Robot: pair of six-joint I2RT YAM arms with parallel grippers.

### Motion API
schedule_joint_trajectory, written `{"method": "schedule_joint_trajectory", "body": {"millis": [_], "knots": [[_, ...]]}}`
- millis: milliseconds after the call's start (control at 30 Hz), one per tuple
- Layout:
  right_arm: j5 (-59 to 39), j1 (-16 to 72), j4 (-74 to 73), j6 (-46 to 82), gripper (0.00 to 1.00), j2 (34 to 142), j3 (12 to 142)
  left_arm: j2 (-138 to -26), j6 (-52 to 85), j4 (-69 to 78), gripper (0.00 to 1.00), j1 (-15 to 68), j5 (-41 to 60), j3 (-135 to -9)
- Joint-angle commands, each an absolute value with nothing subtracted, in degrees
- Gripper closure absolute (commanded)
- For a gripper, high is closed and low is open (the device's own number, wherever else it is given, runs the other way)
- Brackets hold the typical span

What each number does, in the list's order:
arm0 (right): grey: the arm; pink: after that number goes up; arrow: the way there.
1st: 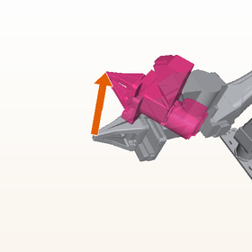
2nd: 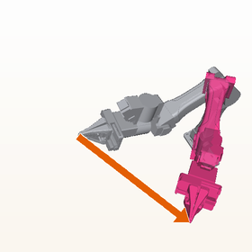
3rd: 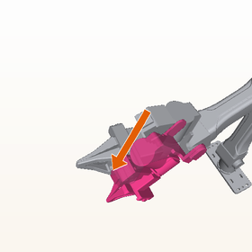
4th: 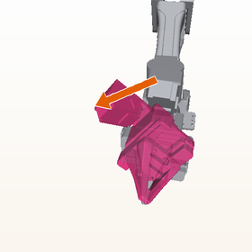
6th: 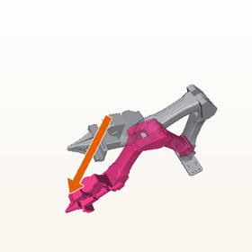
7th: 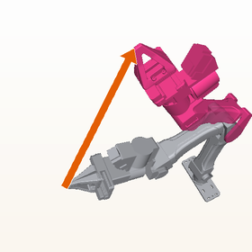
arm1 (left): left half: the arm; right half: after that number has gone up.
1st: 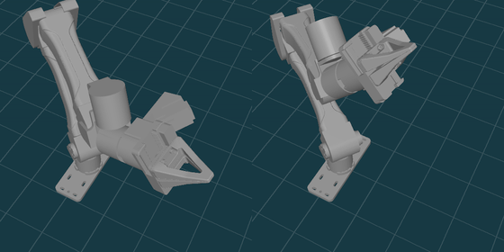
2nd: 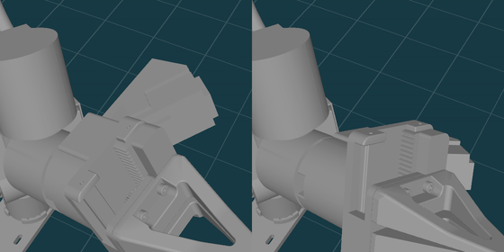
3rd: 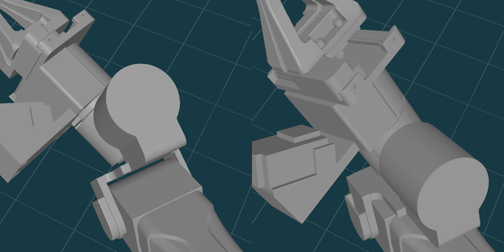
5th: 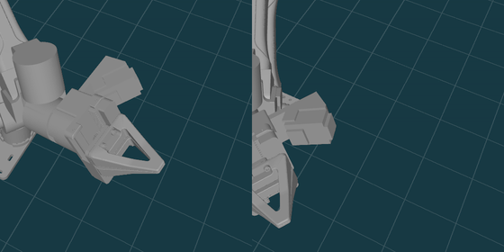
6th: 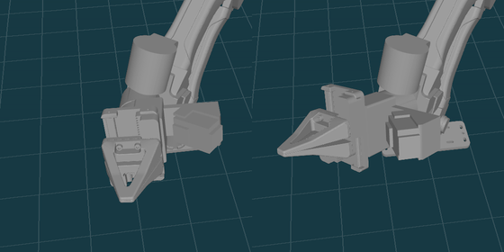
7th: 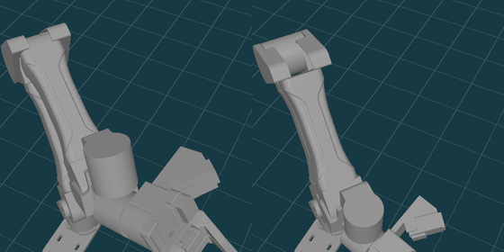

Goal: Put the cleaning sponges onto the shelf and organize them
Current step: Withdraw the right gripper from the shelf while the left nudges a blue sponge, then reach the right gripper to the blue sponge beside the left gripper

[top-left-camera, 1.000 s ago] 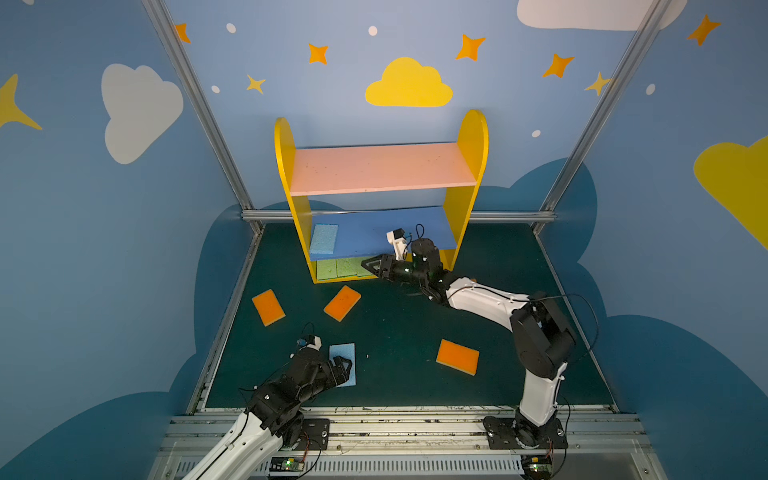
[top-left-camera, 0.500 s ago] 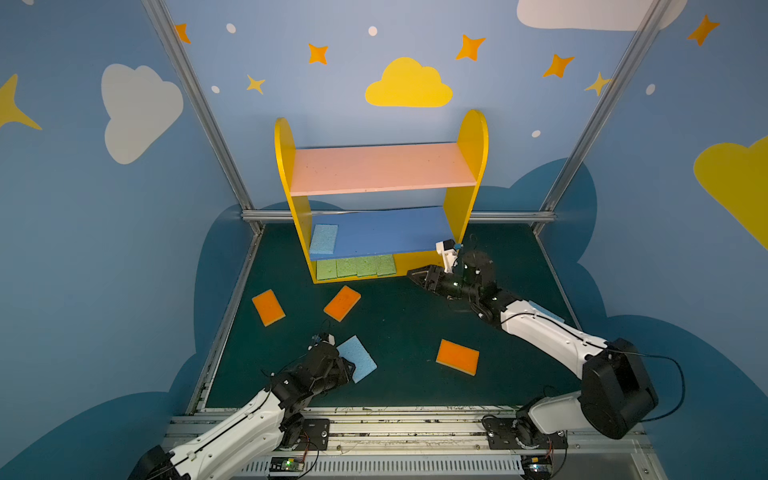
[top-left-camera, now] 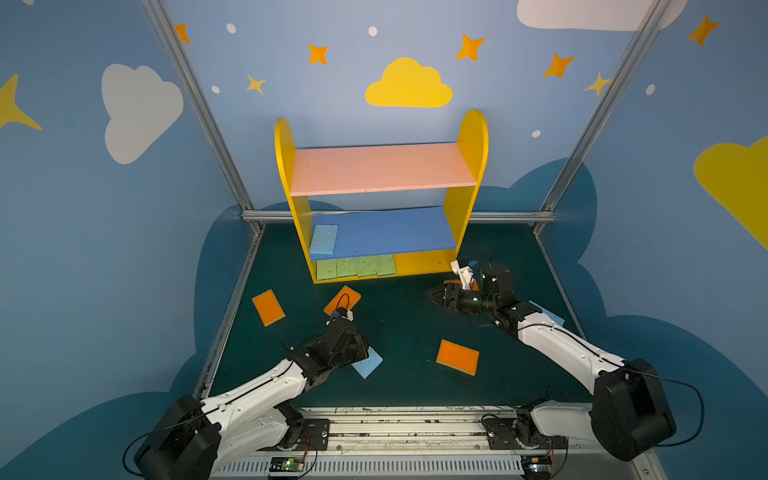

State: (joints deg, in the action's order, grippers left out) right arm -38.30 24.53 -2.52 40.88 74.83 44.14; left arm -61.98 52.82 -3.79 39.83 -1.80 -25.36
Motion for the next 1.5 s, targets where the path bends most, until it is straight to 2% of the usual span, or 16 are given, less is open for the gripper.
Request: {"method": "schedule_joint_trajectory", "body": {"millis": [0, 100, 133, 200, 233, 267, 367, 433, 533, 667, 700, 1067, 1133, 1267, 1467], "knots": [[-43.21, 23.41, 2.42, 36.80, 0.41, 73.11, 42.10, -65.59, 49.31, -1.91, 0.97, 39.91, -0.64, -30.23], [-44.98, 23.47, 2.46, 35.34, 0.39, 72.66, 40.81, -66.80, 47.98, -3.93, 0.97, 39.88, -1.73, -33.37], [-45.41, 23.93, 3.00, 34.85, 0.40, 73.20, 40.93, -66.67, 47.70, -4.63, 0.92, 39.90, -2.52, -33.80], [-45.61, 25.70, 4.82, 33.41, 0.41, 74.66, 41.67, -65.53, 47.55, -6.14, 0.58, 39.90, -4.58, -33.72], [-45.62, 26.64, 5.30, 32.88, 0.42, 75.34, 41.95, -64.84, 47.55, -6.76, 0.45, 39.99, -5.36, -33.36], [-45.60, 27.86, 5.54, 32.37, 0.42, 76.25, 42.14, -63.71, 47.56, -7.49, 0.39, 39.90, -6.27, -32.66], [-45.69, 31.46, 4.55, 32.14, 0.42, 79.04, 42.52, -60.16, 48.05, -9.58, 0.36, 39.90, -8.28, -29.78], [-45.96, 33.88, 2.68, 32.91, 0.42, 81.30, 42.54, -57.79, 48.63, -10.77, 0.38, 39.90, -8.76, -27.48], [-46.58, 36.94, 0.48, 33.90, 0.43, 85.71, 43.70, -53.90, 50.27, -11.33, 0.52, 39.90, -8.10, -23.51], [-47.56, 39.85, 0.72, 33.76, 0.45, 91.74, 47.86, -50.03, 52.19, -10.42, 0.90, 40.01, -7.60, -18.13], [-47.79, 40.55, 1.21, 33.47, 0.45, 93.15, 49.12, -49.70, 52.76, -10.54, 0.97, 39.97, -7.79, -17.25], [-48.26, 46.13, 2.80, 32.78, 0.45, 103.40, 57.23, -52.02, 55.58, -5.28, 0.97, 40.30, -5.36, -11.84], [-48.16, 46.57, 3.05, 32.87, 0.46, 104.46, 57.93, -52.88, 55.63, -4.37, 0.97, 40.34, -5.43, -11.34], [-48.73, 47.41, 3.80, 32.71, 0.55, 106.55, 59.34, -54.17, 55.39, -3.23, 0.97, 40.34, -6.10, -11.26], [-49.11, 48.72, 5.94, 31.82, 0.57, 108.92, 60.88, -57.24, 55.50, -0.63, 0.97, 40.35, -5.38, -11.25]]}}
